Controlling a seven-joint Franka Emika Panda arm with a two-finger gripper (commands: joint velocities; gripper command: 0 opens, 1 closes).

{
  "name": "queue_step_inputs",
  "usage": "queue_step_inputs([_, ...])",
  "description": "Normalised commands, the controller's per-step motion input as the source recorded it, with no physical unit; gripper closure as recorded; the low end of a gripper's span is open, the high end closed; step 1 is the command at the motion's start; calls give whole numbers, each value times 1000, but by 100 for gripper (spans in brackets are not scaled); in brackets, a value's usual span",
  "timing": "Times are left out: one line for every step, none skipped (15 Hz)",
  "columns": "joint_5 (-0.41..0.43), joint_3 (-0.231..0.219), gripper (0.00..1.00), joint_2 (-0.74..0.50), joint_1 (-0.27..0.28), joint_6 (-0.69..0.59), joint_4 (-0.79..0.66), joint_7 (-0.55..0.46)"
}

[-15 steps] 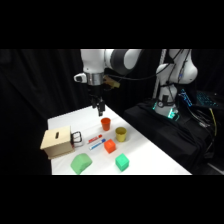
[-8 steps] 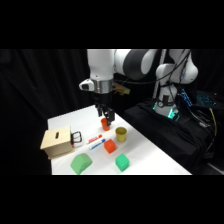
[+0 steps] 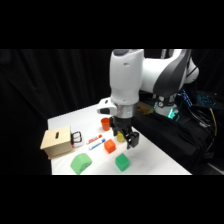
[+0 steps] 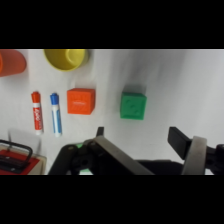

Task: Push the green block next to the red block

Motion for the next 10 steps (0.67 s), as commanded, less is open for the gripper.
queue_step_inputs([-72,80,0,246,216,92,207,242])
queue_step_inputs([-74,67,0,261,208,84,235,228])
queue_step_inputs([-69,56,0,277,194,66,265,198])
queue_step_inputs([-58,43,0,288,173,71,280,170])
queue_step_inputs([-50,28,0,288,149,90,282,138])
queue_step_inputs([-42,15,0,308,133,137,277,120])
queue_step_inputs([-54,-1,0,310,124,183,253,117])
queue_step_inputs([-56,-15,0,304,116,218,227,117])
queue_step_inputs([-61,-30,0,311,117,271,197,122])
queue_step_inputs([-71,-49,0,302,121,300,170,125])
